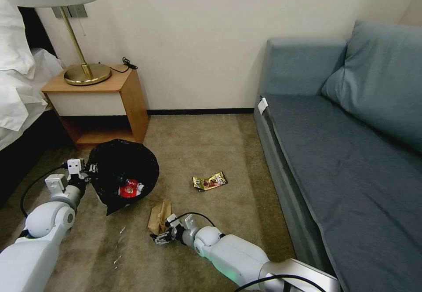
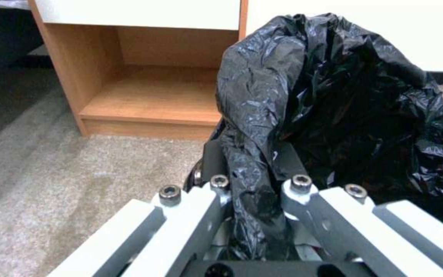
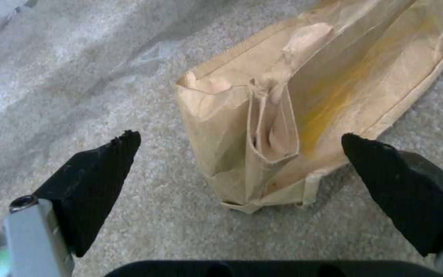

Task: Pick up the trash bin, then pick up the garbage on the floor and place it into the trash bin.

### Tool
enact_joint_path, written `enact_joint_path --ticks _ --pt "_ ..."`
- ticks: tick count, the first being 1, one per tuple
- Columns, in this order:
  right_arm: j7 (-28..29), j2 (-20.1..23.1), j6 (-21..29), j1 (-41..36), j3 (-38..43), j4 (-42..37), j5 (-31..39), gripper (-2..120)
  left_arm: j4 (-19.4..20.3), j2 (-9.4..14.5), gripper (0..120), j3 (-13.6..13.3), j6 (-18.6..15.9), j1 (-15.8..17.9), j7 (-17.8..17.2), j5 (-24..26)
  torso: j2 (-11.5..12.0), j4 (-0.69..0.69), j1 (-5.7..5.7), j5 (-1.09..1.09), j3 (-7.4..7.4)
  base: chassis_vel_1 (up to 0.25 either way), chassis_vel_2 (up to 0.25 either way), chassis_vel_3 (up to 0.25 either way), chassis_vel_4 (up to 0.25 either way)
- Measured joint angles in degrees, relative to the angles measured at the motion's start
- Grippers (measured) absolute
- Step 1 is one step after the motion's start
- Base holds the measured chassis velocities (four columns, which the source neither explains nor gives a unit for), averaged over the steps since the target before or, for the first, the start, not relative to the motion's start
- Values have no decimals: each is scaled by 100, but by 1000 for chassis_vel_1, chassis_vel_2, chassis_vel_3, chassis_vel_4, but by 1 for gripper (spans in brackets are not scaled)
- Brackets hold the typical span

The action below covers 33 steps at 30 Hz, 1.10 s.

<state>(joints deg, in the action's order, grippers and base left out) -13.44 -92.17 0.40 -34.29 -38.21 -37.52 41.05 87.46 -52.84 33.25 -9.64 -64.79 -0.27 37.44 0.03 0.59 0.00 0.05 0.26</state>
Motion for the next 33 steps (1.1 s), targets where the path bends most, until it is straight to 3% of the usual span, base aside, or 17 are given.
enact_joint_path --ticks 6,8,11,13,17,19,23,24,27,29,33 --pt "-58 2 -67 24 36 83 -9 97 -82 -43 5 -124 11 127 18 -14 0 1 0 1 0 0 0 0 0" --pt "-102 2 -116 33 72 148 -11 85 -125 -57 5 -197 17 204 26 -15 0 2 0 1 0 0 0 0 0" --pt "-135 2 -140 33 84 184 -26 79 -132 -57 5 -212 18 216 28 -14 0 1 0 0 0 0 0 0 0" --pt "-214 3 -180 33 111 240 -67 67 -151 -55 5 -223 20 236 35 -5 0 0 0 0 0 0 0 0 0" --pt "-261 2 -188 33 124 252 -70 54 -173 -58 5 -237 25 257 45 -1 0 0 0 0 0 0 0 0 0" --pt "-294 3 -193 33 143 267 -71 42 -200 -88 5 -281 34 297 50 0 0 0 0 0 0 0 0 0 0" --pt "-309 3 -198 33 160 269 -74 33 -226 -117 5 -324 39 337 55 0 0 1 0 0 0 0 0 0 0" --pt "-314 3 -202 31 171 267 -76 25 -240 -129 5 -353 40 361 55 -1 0 1 0 2 0 0 0 0 0" --pt "-318 3 -212 28 175 265 -78 22 -250 -135 5 -373 40 377 55 -2 0 1 0 2 0 0 0 0 0" --pt "-320 5 -236 15 188 253 -81 7 -272 -148 5 -425 41 429 54 -2 0 1 0 2 0 0 0 0 0" --pt "-324 4 -254 13 194 240 -84 0 -288 -149 5 -464 41 464 53 -1 0 1 0 2 0 0 0 0 0"
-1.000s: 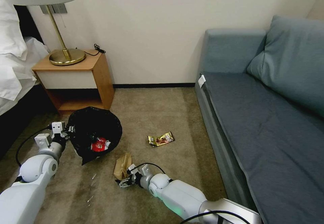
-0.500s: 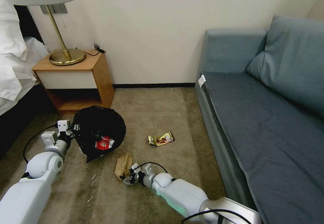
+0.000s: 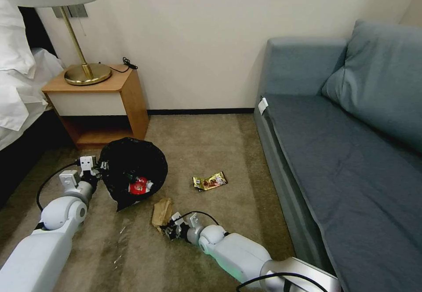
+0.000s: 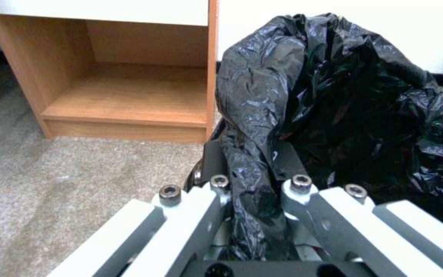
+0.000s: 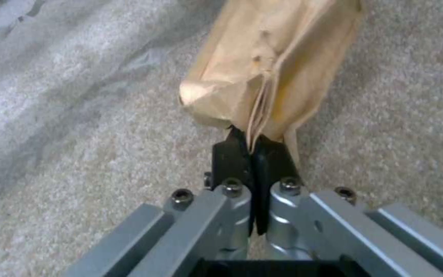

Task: Pick up the trash bin, then pick up the garbage on the floor and place it into the trash bin.

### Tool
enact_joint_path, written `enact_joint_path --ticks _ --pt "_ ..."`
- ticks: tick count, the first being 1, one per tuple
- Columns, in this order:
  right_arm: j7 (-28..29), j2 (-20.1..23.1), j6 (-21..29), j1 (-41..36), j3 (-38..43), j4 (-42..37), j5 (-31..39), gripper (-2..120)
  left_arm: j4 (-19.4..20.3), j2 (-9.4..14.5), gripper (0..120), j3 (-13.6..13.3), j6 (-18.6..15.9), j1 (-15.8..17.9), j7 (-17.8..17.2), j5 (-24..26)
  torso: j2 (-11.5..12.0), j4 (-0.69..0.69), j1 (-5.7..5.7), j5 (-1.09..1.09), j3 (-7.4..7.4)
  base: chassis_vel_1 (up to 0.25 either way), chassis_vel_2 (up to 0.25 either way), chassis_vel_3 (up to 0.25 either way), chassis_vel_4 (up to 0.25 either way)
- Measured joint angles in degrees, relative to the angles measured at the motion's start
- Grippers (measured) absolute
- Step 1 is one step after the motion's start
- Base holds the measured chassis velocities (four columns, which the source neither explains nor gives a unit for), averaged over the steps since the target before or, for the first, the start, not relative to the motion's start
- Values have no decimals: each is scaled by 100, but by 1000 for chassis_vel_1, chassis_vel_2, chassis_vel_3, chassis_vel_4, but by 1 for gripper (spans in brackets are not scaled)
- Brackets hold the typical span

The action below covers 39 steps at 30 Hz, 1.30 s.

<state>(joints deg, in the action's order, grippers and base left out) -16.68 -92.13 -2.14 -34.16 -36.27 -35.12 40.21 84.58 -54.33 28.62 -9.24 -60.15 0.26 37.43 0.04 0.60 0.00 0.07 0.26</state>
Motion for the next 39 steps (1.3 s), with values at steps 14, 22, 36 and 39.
enact_joint_path --ticks 14,22,36,39 --pt "33 1 -7 -22 38 -324 40 0 -22 8 5 -113 0 112 -52 30 0 0 0 -1 0 0 0 0 0" --pt "94 532 27 -55 170 -659 79 0 26 80 5 -47 -1 62 -49 56 0 1 0 -2 0 0 0 0 0" --pt "97 1264 -42 125 598 -892 119 0 76 133 5 -38 -2 33 -32 107 0 -1 0 -1 0 0 0 0 0" --pt "62 1276 -245 205 699 -783 -80 0 73 169 5 -104 -4 59 -32 127 0 0 0 -2 0 0 0 0 0"
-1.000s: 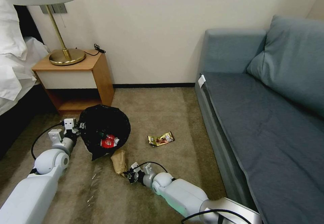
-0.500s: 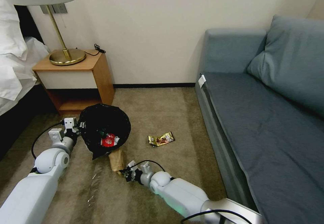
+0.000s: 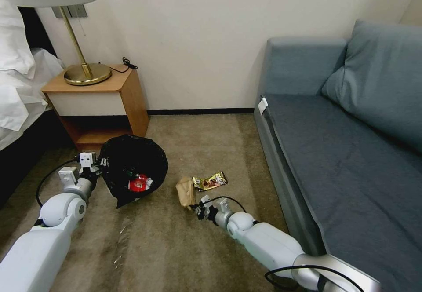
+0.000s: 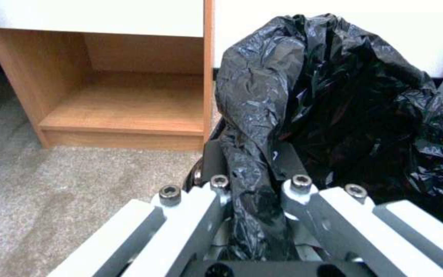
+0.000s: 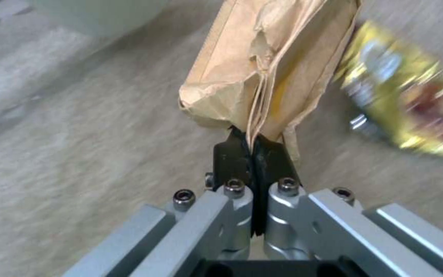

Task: Pick up the trash bin, then pick up the garbage on the floor and place it into the trash bin.

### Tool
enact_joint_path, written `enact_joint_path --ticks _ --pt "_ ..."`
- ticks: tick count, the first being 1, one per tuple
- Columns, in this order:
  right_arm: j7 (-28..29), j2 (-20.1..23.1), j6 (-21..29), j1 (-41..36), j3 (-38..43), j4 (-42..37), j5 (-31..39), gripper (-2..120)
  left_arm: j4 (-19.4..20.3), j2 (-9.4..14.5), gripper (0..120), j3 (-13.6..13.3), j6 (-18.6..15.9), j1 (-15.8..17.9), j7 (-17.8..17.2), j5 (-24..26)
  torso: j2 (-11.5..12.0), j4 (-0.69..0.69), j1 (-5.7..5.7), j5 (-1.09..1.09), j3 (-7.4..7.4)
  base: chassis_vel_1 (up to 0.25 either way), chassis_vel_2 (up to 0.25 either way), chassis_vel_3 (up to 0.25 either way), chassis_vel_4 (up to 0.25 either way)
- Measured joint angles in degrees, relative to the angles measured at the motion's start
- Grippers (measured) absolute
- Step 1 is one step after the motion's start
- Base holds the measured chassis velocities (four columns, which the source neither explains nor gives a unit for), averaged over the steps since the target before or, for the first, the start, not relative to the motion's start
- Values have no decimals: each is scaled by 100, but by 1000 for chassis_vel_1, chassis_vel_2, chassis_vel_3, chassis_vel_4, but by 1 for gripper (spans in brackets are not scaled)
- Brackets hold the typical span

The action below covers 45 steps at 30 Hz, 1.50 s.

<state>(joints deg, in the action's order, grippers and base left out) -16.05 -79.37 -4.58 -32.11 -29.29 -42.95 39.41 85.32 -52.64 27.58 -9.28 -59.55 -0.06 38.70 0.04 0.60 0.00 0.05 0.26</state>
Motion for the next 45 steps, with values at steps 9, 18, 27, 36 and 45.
enact_joint_path --ticks 9,18,27,36,45 --pt "-139 -4 -197 377 323 158 -186 0 2 139 5 -171 -20 150 -29 107 0 0 0 0 0 0 0 0 0" --pt "-277 16 -192 1356 613 70 -43 0 -138 79 5 -635 -31 578 -86 170 0 3 0 1 1 0 0 0 0" --pt "-291 -14 22 1944 818 -483 273 0 -178 33 5 -723 -32 659 -105 152 0 0 0 2 1 0 0 0 0" --pt "-138 186 607 1844 755 -1825 925 0 -190 54 5 -707 -29 678 -114 150 0 0 0 0 0 0 0 0 0" --pt "207 147 1065 1233 283 -2901 1387 0 -215 13 5 -666 8 684 -127 147 0 0 0 1 -1 0 0 0 0"
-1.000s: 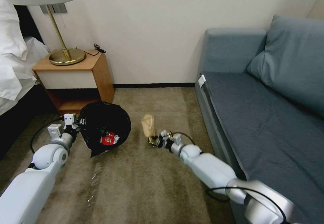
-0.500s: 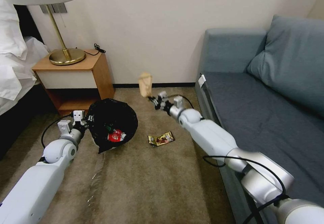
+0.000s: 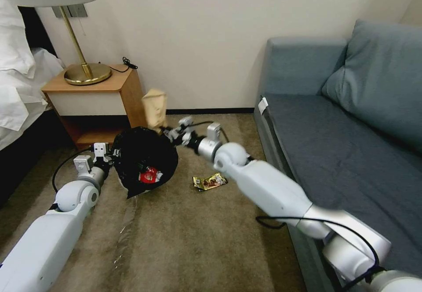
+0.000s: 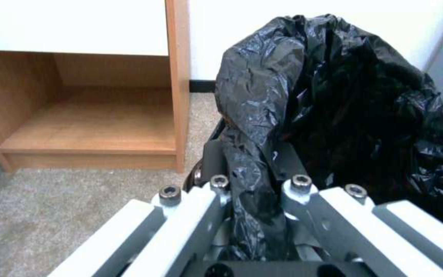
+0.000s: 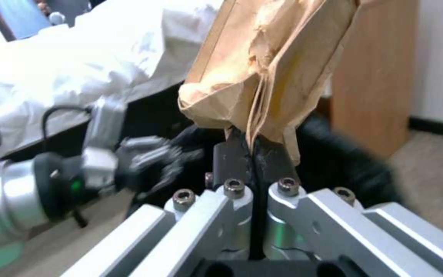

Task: Pick up the trash bin, then pick up the garbage on the floor and place it into the trash bin.

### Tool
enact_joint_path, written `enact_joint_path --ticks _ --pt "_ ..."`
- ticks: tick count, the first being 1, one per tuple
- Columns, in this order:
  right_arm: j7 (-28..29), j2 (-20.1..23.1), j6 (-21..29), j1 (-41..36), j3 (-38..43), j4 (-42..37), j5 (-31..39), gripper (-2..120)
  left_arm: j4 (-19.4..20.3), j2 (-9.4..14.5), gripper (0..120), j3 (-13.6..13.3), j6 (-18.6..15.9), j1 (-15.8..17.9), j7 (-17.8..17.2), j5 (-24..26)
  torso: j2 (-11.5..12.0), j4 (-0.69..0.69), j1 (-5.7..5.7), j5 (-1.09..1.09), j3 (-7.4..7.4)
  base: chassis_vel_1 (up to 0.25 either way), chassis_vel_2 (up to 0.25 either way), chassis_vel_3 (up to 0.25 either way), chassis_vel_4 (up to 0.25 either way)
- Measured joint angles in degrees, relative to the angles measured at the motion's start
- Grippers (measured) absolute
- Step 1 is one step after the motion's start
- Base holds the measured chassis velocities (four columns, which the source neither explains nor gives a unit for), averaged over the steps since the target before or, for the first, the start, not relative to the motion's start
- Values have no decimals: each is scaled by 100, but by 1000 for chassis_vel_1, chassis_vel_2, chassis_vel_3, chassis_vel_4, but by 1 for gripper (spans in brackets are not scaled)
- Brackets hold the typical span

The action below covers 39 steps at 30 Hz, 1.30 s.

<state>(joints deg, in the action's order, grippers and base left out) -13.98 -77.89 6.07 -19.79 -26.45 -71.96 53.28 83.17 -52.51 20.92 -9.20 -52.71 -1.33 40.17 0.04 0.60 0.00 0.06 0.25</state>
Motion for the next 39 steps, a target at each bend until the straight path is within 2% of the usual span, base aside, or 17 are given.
enact_joint_path --ticks 12,14,17,18,20,21,23,24,26,27,31,33,36,38,39 --pt "206 -234 17 -261 -405 135 -45 0 37 15 5 49 5 -31 -44 25 -1 0 0 0 0 0 0 0 0" --pt "235 -242 17 -291 -431 136 -65 3 37 13 5 56 9 -37 -50 25 0 -1 0 0 0 0 0 0 0" --pt "270 -266 29 -357 -477 92 -82 19 31 -30 5 57 19 -55 -47 19 0 1 0 1 0 0 0 0 0" --pt "270 -266 29 -357 -477 92 -82 19 31 -30 5 57 19 -55 -47 19 0 1 0 1 0 0 0 0 0" --pt "270 -278 29 -358 -485 88 -87 28 26 -44 5 58 23 -57 -46 14 -1 0 0 0 0 0 0 0 0" --pt "270 -278 29 -358 -485 88 -87 28 26 -44 5 58 23 -57 -46 14 -1 0 0 0 0 0 0 0 0" --pt "265 -277 30 -358 -495 87 -95 42 24 -50 5 63 24 -63 -45 11 -1 0 0 0 0 0 0 0 0" --pt "265 -277 30 -358 -495 87 -95 42 24 -50 5 63 24 -63 -45 11 -1 0 0 0 0 0 0 0 0" --pt "264 -266 26 -373 -496 87 -109 51 26 -49 5 84 29 -84 -42 10 0 0 0 0 0 0 0 0 0" --pt "264 -266 26 -373 -496 87 -109 51 26 -49 5 84 29 -84 -42 10 0 0 0 0 0 0 0 0 0" --pt "301 -245 18 -386 -470 9 -116 66 43 -28 5 141 31 -135 -37 7 -1 0 0 0 0 0 0 0 0" --pt "460 -257 7 -377 -354 -43 -116 77 61 -13 5 182 38 -166 -37 4 -1 -1 0 -1 0 0 0 0 0" --pt "626 -274 -27 -355 -247 -56 -113 82 74 2 5 189 46 -185 -37 3 0 0 0 -1 0 0 0 0 0" --pt "1160 -301 -112 -309 -58 -50 -112 95 95 6 5 202 62 -216 -42 -2 0 -1 0 -1 0 0 0 0 0" --pt "1160 -301 -112 -309 -58 -50 -112 95 95 6 5 202 62 -216 -42 -2 0 -1 0 -1 0 0 0 0 0"
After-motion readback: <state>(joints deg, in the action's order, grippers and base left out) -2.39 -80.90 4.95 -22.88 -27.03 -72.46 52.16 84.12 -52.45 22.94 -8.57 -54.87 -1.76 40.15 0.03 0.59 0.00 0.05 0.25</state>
